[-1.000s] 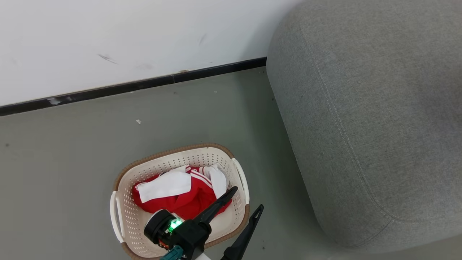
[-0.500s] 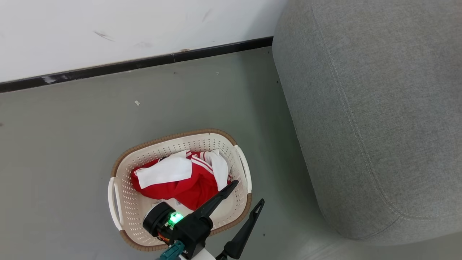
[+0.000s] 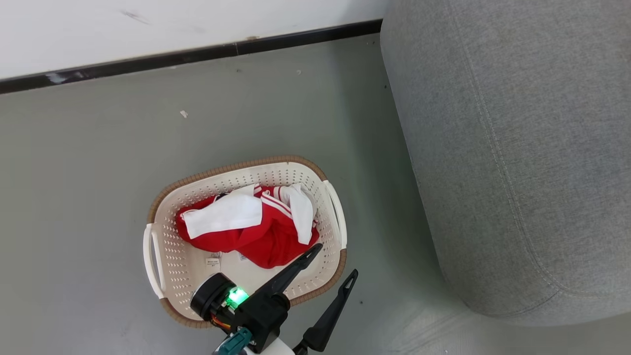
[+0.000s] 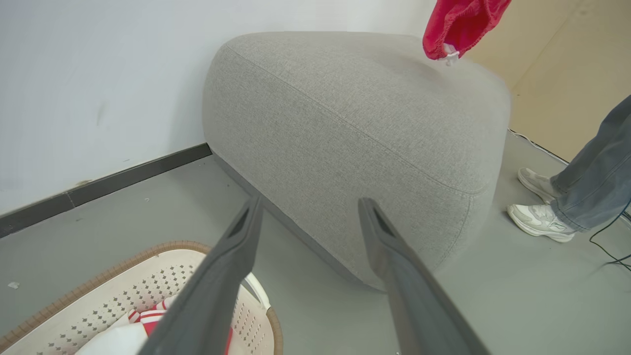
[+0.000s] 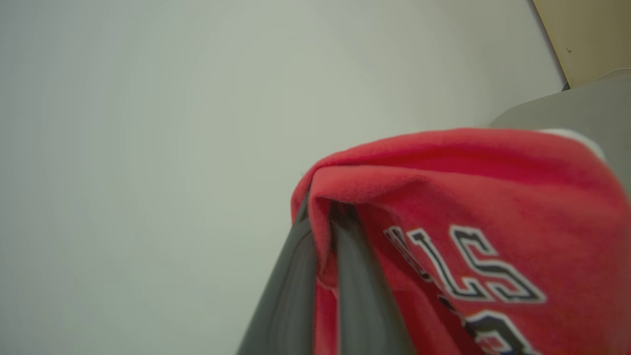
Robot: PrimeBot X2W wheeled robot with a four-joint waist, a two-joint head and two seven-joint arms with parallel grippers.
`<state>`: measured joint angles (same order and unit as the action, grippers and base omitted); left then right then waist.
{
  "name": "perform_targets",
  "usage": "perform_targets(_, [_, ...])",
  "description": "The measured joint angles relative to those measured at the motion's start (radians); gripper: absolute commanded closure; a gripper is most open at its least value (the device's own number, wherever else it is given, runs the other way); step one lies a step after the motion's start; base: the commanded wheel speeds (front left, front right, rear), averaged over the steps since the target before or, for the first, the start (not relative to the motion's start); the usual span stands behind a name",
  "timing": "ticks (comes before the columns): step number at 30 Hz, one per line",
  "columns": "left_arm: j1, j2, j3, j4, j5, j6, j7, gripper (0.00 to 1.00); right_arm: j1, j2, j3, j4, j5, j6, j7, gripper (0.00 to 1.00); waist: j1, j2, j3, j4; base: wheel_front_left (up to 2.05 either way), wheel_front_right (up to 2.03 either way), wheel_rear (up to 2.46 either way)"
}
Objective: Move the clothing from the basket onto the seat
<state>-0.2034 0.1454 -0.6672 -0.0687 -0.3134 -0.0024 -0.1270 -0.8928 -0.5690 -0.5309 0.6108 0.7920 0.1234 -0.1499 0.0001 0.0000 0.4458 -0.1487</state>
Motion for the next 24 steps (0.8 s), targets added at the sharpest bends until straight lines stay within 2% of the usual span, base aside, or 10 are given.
perform_targets(7, [-0.016,0.011,0.001,-0.015,0.009,0.006,0.012,0.0,0.0,0.006,0.008,0.056,0.0,0.0,-0.016,1.0,-0.0001,0.0,0.042,0.004,0.0,0.0,0.0])
perform_targets(24, [-0.068,0.017,0.016,-0.038,0.034,0.009,0.02,0.0,0.006,0.086,0.096,0.134,0.019,0.0,-0.067,1.0,-0.0001,0.0,0.124,0.012,0.0,0.0,0.0])
